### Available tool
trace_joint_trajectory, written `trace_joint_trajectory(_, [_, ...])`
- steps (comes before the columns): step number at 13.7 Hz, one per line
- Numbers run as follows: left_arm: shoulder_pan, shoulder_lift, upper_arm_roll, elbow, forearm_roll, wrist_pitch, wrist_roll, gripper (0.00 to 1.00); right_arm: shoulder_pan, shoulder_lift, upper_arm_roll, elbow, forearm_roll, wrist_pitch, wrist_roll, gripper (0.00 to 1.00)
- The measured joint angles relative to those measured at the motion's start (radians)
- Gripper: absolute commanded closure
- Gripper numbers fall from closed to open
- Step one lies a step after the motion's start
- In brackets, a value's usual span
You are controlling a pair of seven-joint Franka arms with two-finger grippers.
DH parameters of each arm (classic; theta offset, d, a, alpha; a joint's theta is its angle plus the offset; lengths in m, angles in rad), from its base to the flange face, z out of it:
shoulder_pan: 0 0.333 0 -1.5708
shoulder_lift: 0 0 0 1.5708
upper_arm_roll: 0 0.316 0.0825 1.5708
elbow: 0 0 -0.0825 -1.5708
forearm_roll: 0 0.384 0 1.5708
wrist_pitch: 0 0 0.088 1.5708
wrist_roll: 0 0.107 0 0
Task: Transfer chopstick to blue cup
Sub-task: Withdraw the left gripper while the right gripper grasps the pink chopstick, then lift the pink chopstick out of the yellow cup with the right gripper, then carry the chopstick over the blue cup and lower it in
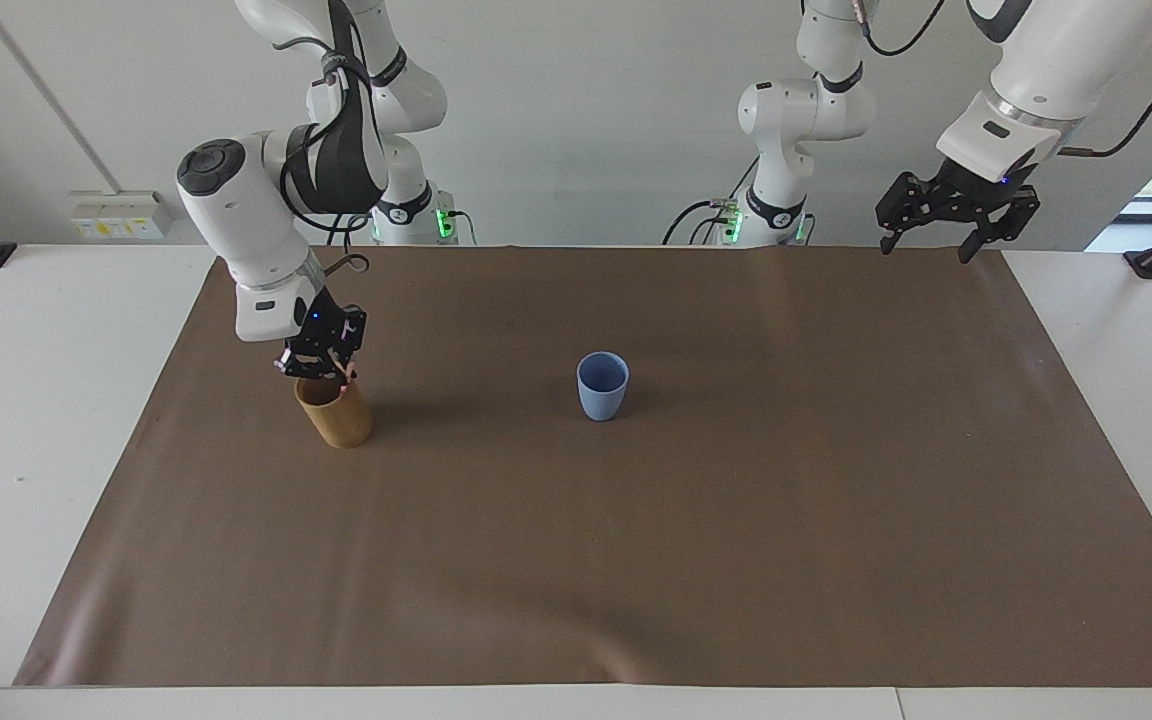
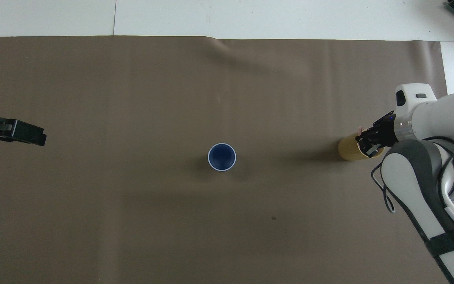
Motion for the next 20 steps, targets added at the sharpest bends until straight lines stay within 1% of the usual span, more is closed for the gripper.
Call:
trace_joint_trajectory(2, [0.0,0.0,0.0,0.0,0.0,0.0,0.0,0.0,-0.003,-0.001,0.0,0.011,0.001,-0.005,0.01,0.99])
trace_joint_trajectory(5, [0.0,0.0,0.0,0.0,0.0,0.0,0.0,0.0,-0.005,-0.011,-0.001,0.052,0.001,-0.053,0.03,0.99])
trace_joint_trajectory(8, [0.0,0.0,0.0,0.0,0.0,0.0,0.0,0.0,-0.013,-0.043,-0.008,0.075,0.001,-0.108,0.035,0.99])
trace_joint_trajectory(10, [0.0,0.0,0.0,0.0,0.0,0.0,0.0,0.0,-0.028,-0.074,-0.011,0.116,0.002,-0.176,0.045,1.0])
trace_joint_trajectory(14, [0.0,0.0,0.0,0.0,0.0,0.0,0.0,0.0,-0.033,-0.129,-0.005,0.209,0.003,-0.312,0.154,1.0])
trace_joint_trajectory(17, [0.0,0.0,0.0,0.0,0.0,0.0,0.0,0.0,-0.029,-0.135,0.028,0.238,0.009,-0.319,0.235,1.0])
trace_joint_trajectory(19, [0.0,0.0,0.0,0.0,0.0,-0.002,0.0,0.0,-0.025,-0.132,0.081,0.241,0.039,-0.306,0.341,1.0])
trace_joint_trajectory(20, [0.0,0.0,0.0,0.0,0.0,-0.004,0.0,0.0,-0.023,-0.131,0.122,0.242,0.043,-0.274,0.417,1.0])
